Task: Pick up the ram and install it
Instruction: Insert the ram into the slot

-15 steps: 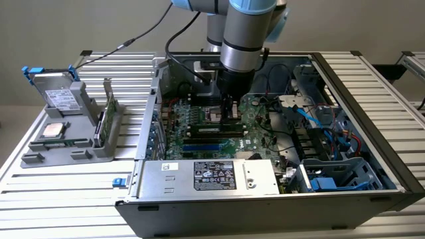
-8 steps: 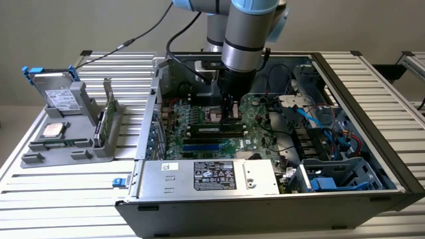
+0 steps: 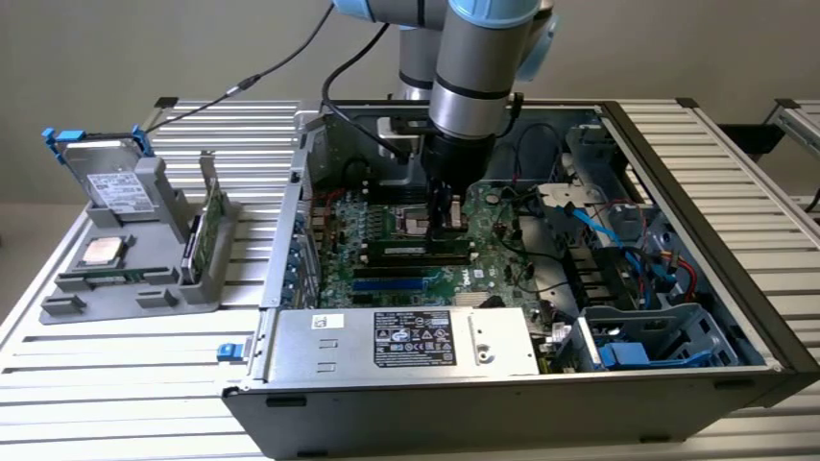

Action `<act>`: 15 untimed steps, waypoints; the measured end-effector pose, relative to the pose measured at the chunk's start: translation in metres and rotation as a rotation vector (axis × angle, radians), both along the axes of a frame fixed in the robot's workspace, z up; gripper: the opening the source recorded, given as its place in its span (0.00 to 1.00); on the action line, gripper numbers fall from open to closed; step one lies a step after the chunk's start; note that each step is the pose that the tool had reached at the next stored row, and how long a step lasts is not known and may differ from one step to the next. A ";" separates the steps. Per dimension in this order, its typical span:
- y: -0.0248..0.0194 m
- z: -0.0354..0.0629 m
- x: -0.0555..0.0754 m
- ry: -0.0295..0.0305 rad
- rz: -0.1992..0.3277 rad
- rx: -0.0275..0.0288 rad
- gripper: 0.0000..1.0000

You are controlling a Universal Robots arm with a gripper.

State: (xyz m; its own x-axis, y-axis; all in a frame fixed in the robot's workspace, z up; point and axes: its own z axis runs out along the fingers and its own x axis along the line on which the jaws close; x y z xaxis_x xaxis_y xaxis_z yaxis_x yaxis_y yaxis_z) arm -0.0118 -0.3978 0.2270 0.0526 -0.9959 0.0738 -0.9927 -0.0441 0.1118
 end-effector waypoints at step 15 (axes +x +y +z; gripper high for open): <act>0.0000 -0.0008 0.002 0.0010 -0.009 0.0000 0.14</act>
State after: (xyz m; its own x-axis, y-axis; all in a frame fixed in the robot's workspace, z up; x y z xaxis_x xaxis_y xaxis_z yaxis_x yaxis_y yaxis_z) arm -0.0102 -0.3979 0.2262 0.0434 -0.9963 0.0738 -0.9930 -0.0349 0.1128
